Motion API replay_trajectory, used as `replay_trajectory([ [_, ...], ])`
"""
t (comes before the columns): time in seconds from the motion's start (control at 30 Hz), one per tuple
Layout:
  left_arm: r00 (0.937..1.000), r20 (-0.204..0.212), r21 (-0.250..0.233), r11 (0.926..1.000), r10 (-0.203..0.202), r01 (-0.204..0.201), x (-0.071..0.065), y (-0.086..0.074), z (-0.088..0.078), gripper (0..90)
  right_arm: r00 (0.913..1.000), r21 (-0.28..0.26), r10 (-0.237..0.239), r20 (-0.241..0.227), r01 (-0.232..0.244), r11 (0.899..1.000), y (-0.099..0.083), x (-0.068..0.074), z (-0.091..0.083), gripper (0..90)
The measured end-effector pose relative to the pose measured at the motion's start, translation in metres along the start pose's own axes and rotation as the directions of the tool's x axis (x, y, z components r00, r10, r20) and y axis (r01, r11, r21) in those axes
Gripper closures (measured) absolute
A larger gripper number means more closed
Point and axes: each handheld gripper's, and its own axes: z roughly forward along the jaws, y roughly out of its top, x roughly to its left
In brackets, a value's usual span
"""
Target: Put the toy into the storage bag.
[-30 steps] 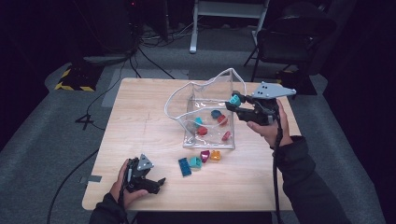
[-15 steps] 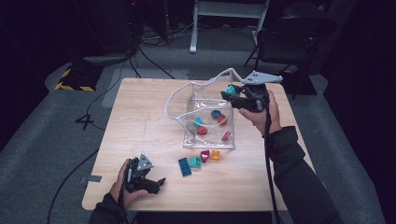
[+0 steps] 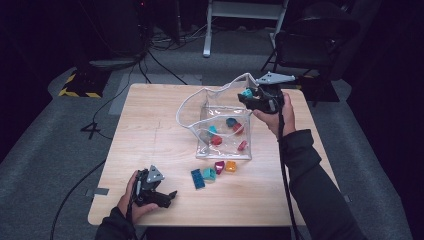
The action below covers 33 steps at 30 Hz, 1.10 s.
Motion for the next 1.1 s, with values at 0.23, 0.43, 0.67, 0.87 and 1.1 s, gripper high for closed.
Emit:
replay_trajectory([
  [0.23, 1.0, -0.003, -0.002, 1.0, -0.001, 0.001, 0.0, 0.0, 0.0, 0.3, 0.9996, 0.014, 0.023, 0.017, -0.023, 1.0, -0.004, -0.002, 0.003, 40.5],
  [0.43, 1.0, -0.003, -0.003, 1.0, -0.001, 0.001, 0.0, 0.0, 0.0, 0.3, 0.9999, -0.007, 0.016, -0.006, -0.016, 1.0, -0.007, 0.001, -0.002, 39.1],
  [0.67, 1.0, -0.004, -0.003, 1.0, -0.001, 0.001, 0.0, 0.0, 0.0, 0.3, 0.9991, -0.058, -0.019, -0.038, 0.017, 0.998, -0.01, 0.014, -0.024, 32.2],
  [0.87, 1.0, -0.004, -0.002, 1.0, -0.001, 0.001, 0.0, 0.0, 0.0, 0.3, 0.995, -0.1, -0.063, -0.078, 0.055, 0.993, -0.018, 0.029, -0.046, 26.0],
  [1.1, 1.0, -0.004, -0.003, 1.0, -0.001, 0.001, 0.0, 0.0, 0.0, 0.3, 0.9892, -0.115, -0.075, -0.126, 0.061, 0.991, -0.045, 0.04, -0.059, 26.5],
])
